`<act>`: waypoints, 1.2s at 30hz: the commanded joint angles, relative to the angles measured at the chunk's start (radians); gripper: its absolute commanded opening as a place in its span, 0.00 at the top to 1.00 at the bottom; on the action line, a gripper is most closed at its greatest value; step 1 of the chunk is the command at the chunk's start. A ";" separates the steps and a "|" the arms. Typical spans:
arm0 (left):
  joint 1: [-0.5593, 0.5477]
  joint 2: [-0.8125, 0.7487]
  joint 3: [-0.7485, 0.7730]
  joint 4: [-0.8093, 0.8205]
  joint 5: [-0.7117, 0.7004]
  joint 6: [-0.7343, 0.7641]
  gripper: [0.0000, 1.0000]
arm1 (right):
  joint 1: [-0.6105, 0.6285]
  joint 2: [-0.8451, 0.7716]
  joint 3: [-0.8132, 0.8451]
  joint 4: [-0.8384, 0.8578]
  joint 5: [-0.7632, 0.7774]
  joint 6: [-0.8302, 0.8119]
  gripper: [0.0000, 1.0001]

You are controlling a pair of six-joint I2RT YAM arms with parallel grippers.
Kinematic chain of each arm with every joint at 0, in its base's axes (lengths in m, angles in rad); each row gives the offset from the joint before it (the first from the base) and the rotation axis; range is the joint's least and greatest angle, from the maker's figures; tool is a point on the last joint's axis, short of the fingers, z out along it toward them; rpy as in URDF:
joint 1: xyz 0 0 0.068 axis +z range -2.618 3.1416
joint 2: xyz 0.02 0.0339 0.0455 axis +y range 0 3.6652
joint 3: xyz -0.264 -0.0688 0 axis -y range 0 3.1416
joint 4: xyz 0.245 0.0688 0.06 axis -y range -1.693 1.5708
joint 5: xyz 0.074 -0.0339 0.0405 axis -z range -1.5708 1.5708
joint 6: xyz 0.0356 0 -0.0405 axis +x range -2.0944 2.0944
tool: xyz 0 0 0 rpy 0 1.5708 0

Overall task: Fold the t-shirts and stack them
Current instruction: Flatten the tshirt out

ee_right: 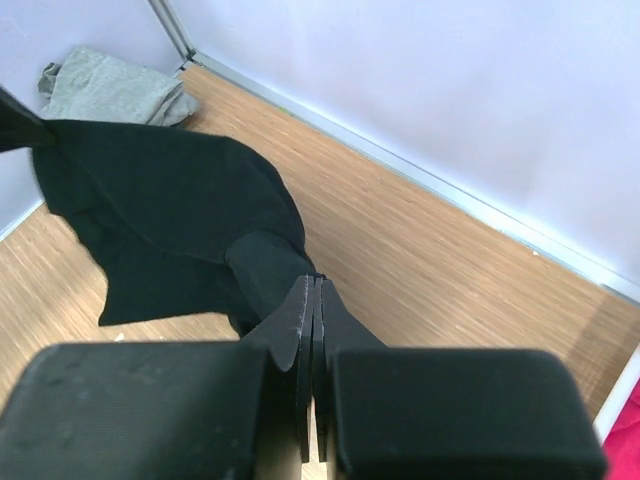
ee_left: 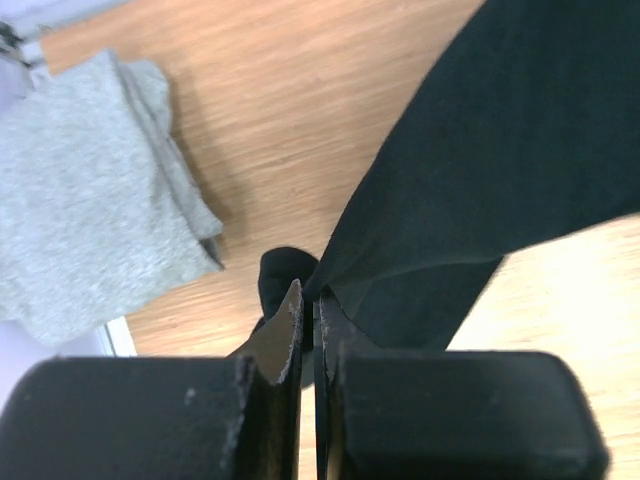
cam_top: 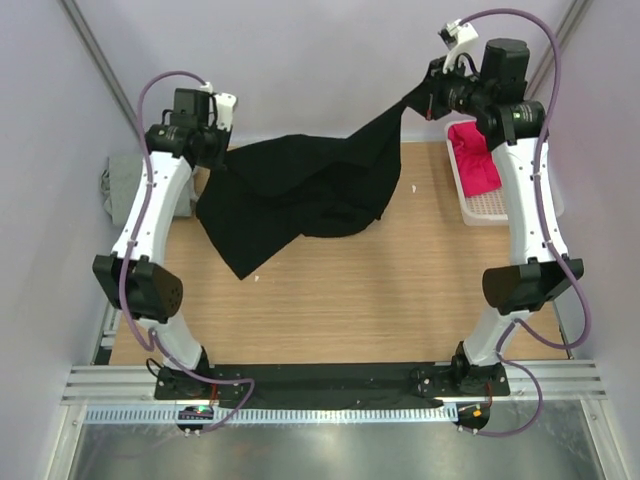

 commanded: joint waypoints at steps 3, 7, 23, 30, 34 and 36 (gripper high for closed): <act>0.003 0.209 0.025 0.029 0.061 0.006 1.00 | -0.035 0.089 -0.031 0.047 0.023 0.047 0.99; 0.005 0.390 0.184 0.015 0.081 -0.017 1.00 | -0.125 0.205 -0.009 0.074 0.033 0.107 0.99; 0.051 0.283 -0.062 0.054 -0.007 -0.128 0.33 | -0.164 0.377 0.025 0.070 0.043 0.077 0.99; 0.134 0.214 -0.233 -0.005 0.224 -0.202 0.35 | -0.164 0.385 0.026 0.073 0.024 0.094 0.99; 0.181 0.234 -0.250 -0.006 0.341 -0.221 0.40 | -0.164 0.387 0.015 0.067 0.027 0.086 0.99; 0.198 0.254 -0.257 0.003 0.373 -0.234 0.43 | -0.164 0.385 0.009 0.064 0.030 0.080 0.99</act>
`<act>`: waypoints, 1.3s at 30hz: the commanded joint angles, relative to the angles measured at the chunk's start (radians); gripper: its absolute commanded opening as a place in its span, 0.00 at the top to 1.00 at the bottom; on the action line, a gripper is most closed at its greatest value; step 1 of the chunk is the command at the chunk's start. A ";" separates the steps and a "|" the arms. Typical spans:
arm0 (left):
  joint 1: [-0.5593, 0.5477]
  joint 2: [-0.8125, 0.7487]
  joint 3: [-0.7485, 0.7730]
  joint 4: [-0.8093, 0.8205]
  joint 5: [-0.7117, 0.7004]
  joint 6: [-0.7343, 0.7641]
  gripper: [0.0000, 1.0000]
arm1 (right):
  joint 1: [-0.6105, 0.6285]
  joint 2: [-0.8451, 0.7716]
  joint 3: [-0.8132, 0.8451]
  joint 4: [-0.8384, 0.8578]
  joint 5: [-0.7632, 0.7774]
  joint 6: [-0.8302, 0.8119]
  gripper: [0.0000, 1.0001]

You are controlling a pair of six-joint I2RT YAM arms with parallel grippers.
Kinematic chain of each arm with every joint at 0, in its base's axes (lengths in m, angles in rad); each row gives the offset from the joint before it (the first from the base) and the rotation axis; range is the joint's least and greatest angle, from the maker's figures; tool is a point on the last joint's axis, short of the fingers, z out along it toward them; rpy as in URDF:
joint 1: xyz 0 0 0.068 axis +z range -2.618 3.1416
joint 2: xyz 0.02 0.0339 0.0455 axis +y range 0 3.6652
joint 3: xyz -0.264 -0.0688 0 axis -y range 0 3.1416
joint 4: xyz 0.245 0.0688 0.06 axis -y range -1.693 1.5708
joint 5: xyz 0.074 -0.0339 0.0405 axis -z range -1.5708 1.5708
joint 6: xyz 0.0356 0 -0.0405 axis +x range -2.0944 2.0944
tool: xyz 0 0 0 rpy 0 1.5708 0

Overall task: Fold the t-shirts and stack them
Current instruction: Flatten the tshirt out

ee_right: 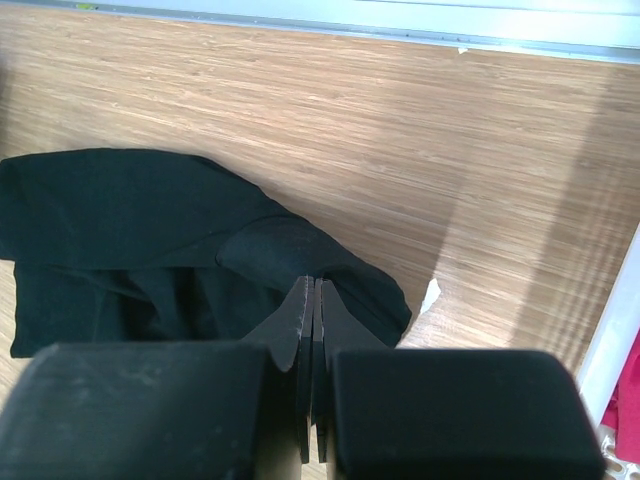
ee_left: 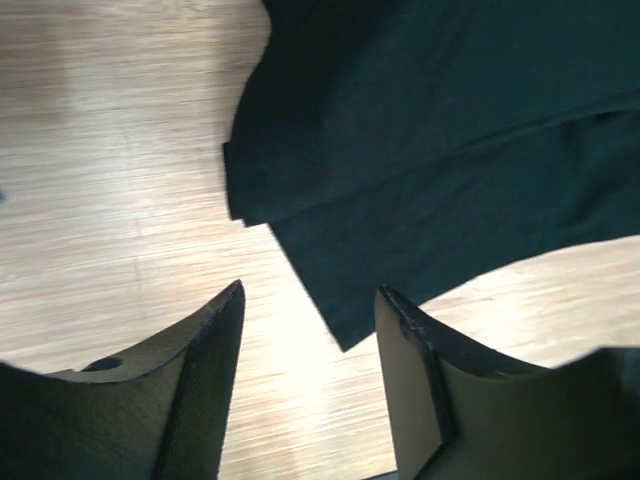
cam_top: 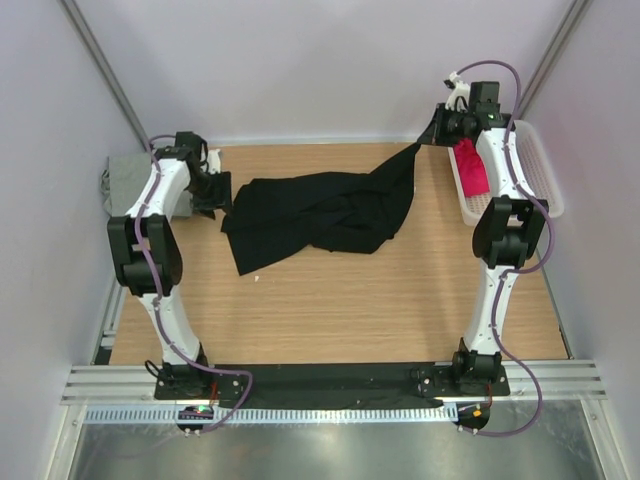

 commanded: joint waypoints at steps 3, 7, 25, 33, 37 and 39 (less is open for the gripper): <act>0.039 0.044 0.000 0.016 0.144 -0.036 0.47 | -0.001 -0.066 0.009 0.019 -0.003 -0.020 0.99; 0.051 0.072 0.014 0.016 0.142 -0.038 0.48 | -0.001 -0.066 -0.002 0.016 0.009 -0.026 0.99; 0.064 0.159 0.051 0.033 0.133 -0.032 0.53 | 0.009 -0.060 0.000 0.014 0.035 -0.039 0.99; 0.067 0.191 0.080 0.033 0.119 -0.022 0.55 | 0.013 -0.058 0.000 0.016 0.043 -0.037 0.99; 0.068 0.199 0.088 0.033 0.119 -0.021 0.55 | 0.013 -0.058 -0.002 0.016 0.046 -0.039 0.99; 0.068 0.200 0.089 0.034 0.121 -0.021 0.56 | 0.015 -0.060 -0.002 0.016 0.049 -0.039 0.99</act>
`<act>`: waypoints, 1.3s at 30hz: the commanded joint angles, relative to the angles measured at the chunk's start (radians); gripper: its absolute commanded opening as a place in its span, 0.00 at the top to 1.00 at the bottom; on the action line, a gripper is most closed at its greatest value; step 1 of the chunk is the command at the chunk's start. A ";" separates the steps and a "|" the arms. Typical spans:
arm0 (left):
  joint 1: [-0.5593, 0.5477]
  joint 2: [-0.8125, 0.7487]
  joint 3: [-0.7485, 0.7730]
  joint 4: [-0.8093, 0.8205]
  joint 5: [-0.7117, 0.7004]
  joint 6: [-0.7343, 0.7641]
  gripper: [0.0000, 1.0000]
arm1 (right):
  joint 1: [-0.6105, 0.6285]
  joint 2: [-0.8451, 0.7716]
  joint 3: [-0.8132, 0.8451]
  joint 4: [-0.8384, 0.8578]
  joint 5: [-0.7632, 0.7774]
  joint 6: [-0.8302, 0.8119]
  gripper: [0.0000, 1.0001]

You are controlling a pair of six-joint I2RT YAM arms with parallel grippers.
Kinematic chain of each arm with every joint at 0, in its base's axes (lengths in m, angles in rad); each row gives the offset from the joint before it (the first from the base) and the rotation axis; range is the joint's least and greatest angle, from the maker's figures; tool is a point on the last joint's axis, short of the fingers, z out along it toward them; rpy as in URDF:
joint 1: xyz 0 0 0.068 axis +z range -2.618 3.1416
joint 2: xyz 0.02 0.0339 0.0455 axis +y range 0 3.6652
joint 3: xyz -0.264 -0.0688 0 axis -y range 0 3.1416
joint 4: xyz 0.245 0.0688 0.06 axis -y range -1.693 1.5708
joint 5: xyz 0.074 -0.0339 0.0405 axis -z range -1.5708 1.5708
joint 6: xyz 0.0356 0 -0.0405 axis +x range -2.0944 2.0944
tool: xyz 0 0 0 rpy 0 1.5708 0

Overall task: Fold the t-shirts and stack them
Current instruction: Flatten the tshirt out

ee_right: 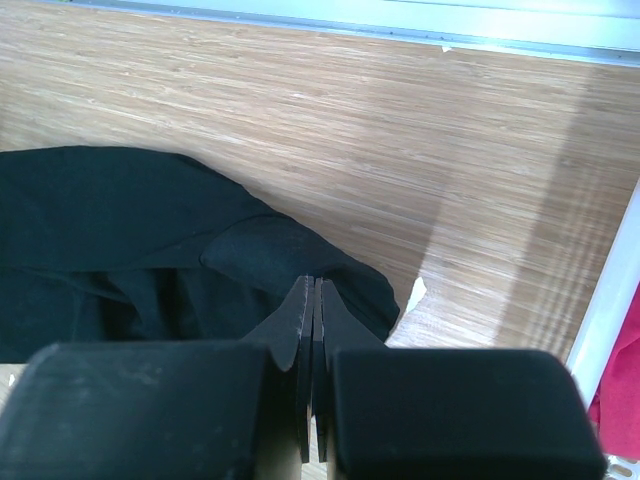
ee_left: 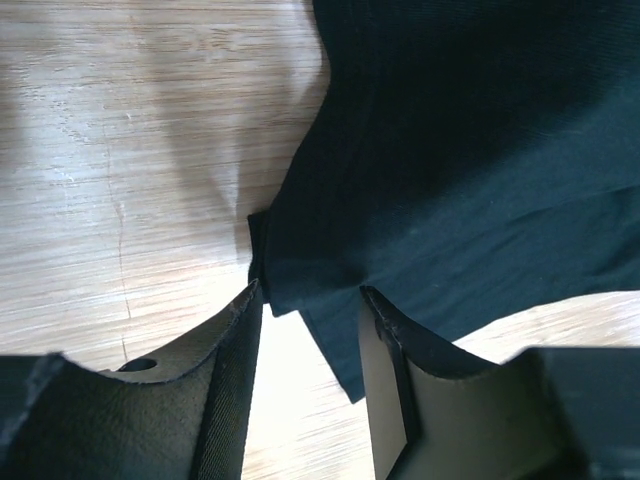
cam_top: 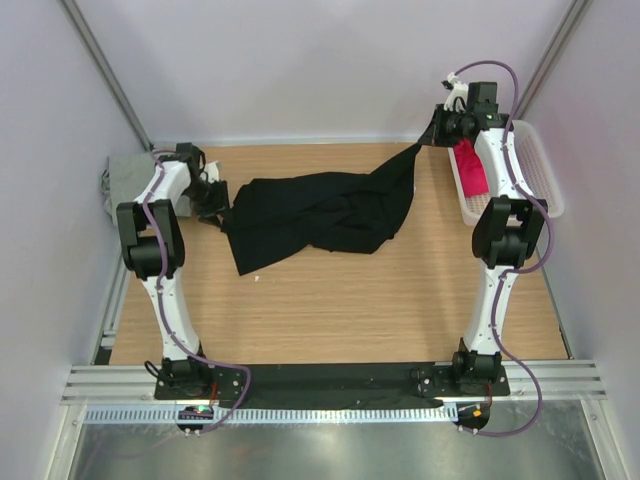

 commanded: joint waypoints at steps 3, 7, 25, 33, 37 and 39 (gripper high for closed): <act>0.008 0.004 0.035 0.011 0.013 0.014 0.60 | 0.007 -0.061 0.003 0.015 0.015 -0.010 0.99; 0.008 -0.002 0.033 0.014 0.015 0.015 0.69 | 0.009 -0.060 0.003 0.015 0.014 -0.011 0.99; 0.008 -0.062 -0.011 0.011 0.006 0.023 1.00 | 0.012 -0.052 0.007 0.021 0.012 -0.011 0.99; 0.010 -0.143 0.045 -0.018 -0.003 0.055 1.00 | 0.010 -0.087 0.016 0.021 0.046 -0.011 0.99; 0.010 -0.232 0.121 -0.015 0.006 0.069 1.00 | 0.009 -0.139 0.055 0.021 0.109 -0.047 0.99; 0.010 -0.272 0.151 -0.018 0.004 0.083 1.00 | 0.003 -0.159 0.081 0.022 0.125 -0.047 0.99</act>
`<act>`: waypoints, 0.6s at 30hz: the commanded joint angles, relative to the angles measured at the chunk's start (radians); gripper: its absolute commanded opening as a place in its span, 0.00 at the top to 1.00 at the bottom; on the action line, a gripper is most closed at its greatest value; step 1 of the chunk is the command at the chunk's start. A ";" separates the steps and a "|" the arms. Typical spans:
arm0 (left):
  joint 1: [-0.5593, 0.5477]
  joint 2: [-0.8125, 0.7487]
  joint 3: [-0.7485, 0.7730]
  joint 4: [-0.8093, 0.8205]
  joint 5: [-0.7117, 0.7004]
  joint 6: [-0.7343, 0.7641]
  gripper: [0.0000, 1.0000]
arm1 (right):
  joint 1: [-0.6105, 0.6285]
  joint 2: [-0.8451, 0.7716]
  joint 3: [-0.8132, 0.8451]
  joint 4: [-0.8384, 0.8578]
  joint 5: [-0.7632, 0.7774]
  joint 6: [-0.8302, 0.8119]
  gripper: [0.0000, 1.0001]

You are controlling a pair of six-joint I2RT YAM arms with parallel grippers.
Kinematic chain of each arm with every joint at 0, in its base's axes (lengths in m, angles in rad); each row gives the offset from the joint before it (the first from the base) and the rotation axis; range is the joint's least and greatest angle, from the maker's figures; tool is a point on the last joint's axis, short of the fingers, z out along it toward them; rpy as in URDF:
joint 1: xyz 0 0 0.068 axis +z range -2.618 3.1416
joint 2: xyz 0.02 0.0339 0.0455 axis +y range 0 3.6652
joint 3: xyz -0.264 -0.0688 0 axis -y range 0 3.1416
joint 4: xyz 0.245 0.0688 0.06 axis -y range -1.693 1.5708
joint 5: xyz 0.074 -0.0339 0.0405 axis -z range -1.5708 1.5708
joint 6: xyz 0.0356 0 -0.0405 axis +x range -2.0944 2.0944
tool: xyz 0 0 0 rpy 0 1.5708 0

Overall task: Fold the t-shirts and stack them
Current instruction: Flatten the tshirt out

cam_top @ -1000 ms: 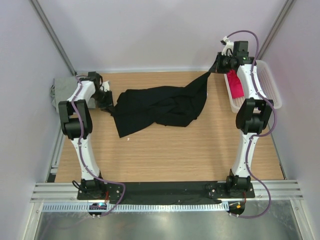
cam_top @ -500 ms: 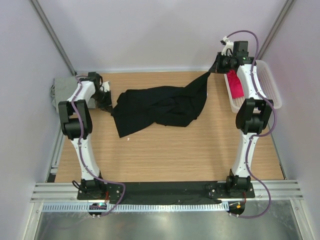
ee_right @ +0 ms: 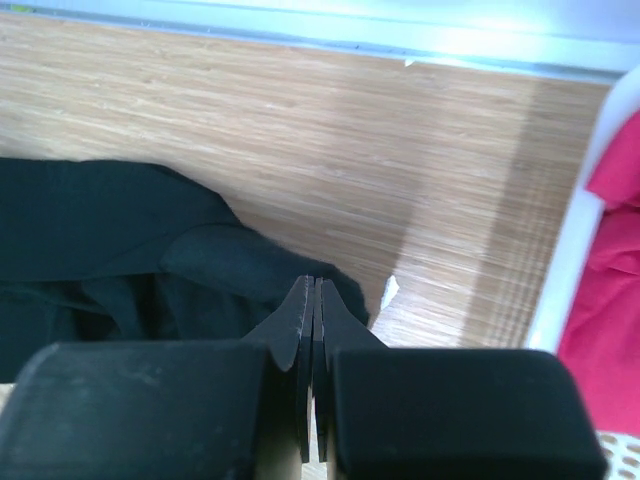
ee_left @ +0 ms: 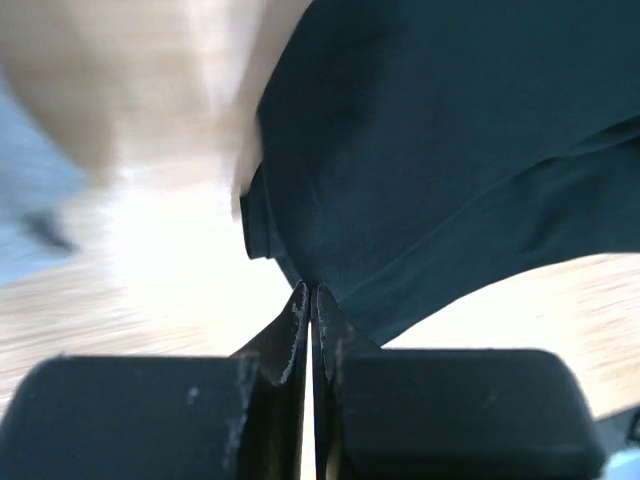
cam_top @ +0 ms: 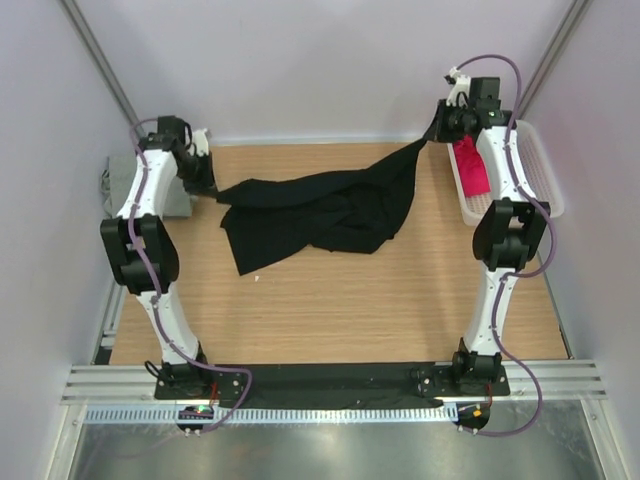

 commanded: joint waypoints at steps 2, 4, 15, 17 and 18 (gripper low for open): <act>0.008 -0.160 0.121 0.010 0.004 0.039 1.00 | -0.006 -0.168 0.089 0.031 0.079 -0.010 0.99; 0.008 -0.196 0.138 0.010 -0.002 0.073 1.00 | -0.015 -0.189 0.090 0.037 0.096 -0.002 0.99; 0.008 -0.399 0.246 0.124 -0.087 0.148 1.00 | -0.049 -0.485 0.001 0.097 0.130 0.083 0.99; 0.008 -0.445 0.249 0.164 -0.093 0.176 1.00 | -0.049 -0.537 -0.019 0.124 0.121 0.087 0.99; 0.006 -0.456 0.267 0.166 -0.099 0.185 1.00 | -0.049 -0.591 -0.040 0.136 0.121 0.087 0.99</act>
